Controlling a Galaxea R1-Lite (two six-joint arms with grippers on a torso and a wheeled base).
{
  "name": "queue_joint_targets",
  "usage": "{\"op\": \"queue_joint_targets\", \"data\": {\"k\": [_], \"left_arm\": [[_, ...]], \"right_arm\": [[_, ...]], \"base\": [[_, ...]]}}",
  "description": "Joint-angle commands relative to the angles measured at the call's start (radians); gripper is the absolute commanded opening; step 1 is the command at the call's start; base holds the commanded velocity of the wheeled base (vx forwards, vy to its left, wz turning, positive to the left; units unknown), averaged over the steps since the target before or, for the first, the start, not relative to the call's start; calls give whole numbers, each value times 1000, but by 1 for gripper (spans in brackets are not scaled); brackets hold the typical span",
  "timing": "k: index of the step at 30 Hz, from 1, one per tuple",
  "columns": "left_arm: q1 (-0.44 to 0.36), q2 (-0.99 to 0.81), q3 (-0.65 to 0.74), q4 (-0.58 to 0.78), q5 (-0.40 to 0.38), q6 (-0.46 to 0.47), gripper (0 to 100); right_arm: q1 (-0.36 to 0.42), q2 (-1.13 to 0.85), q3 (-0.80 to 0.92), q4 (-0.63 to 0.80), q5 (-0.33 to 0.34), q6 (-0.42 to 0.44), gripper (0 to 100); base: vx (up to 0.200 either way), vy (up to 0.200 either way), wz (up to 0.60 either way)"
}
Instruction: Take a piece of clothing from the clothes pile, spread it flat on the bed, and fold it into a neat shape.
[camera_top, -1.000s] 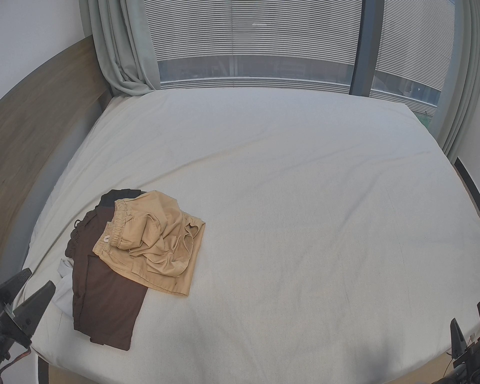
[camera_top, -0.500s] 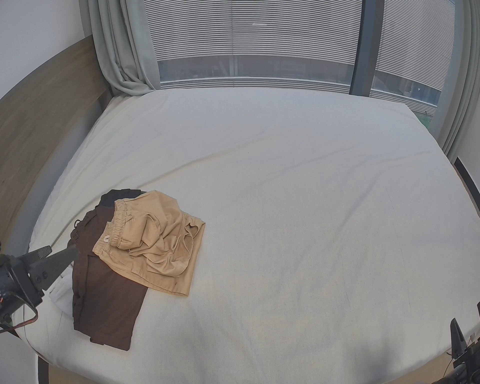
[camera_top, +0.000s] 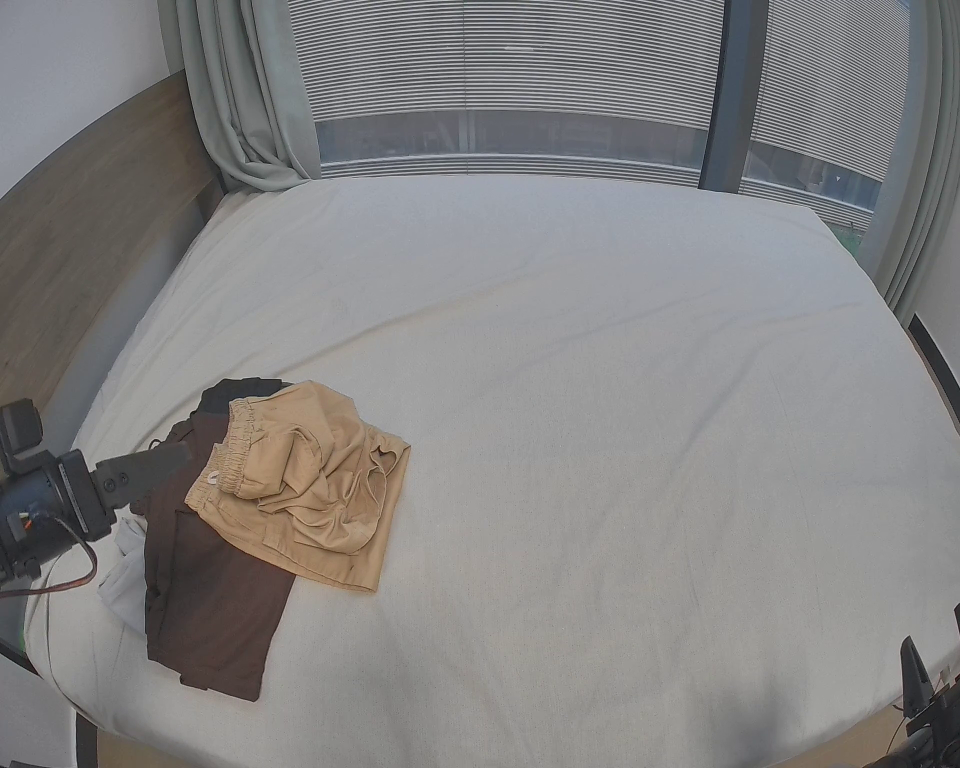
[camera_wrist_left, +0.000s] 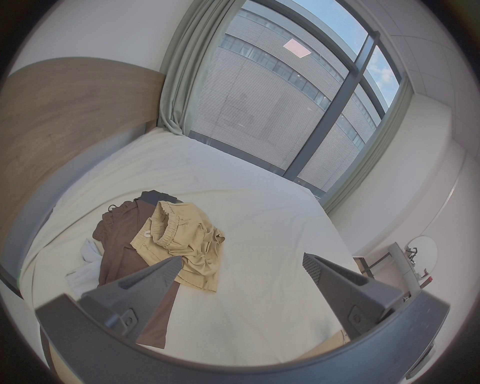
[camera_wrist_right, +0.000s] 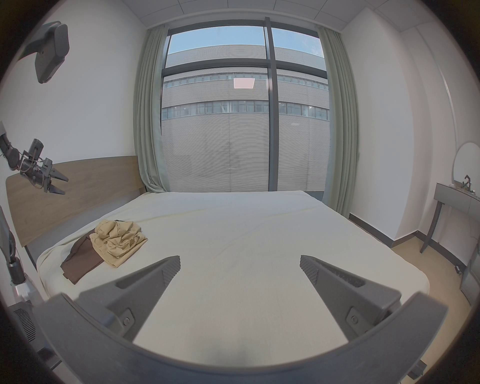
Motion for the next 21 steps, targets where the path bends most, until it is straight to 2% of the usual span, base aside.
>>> {"op": "queue_joint_targets", "data": {"k": [1, 8, 21], "left_arm": [[97, 118, -29, -32, -79, 1, 100], [163, 211, -32, -115, -185, -2, 100], [246, 421, -143, -142, -280, -2, 100]], "right_arm": [[1, -15, 18, -1, 1, -2, 100], [1, -15, 18, -1, -1, -2, 100], [1, -15, 18, -1, -1, -2, 100]], "base": [[0, 0, 0], [0, 0, 0], [0, 0, 0]]}}
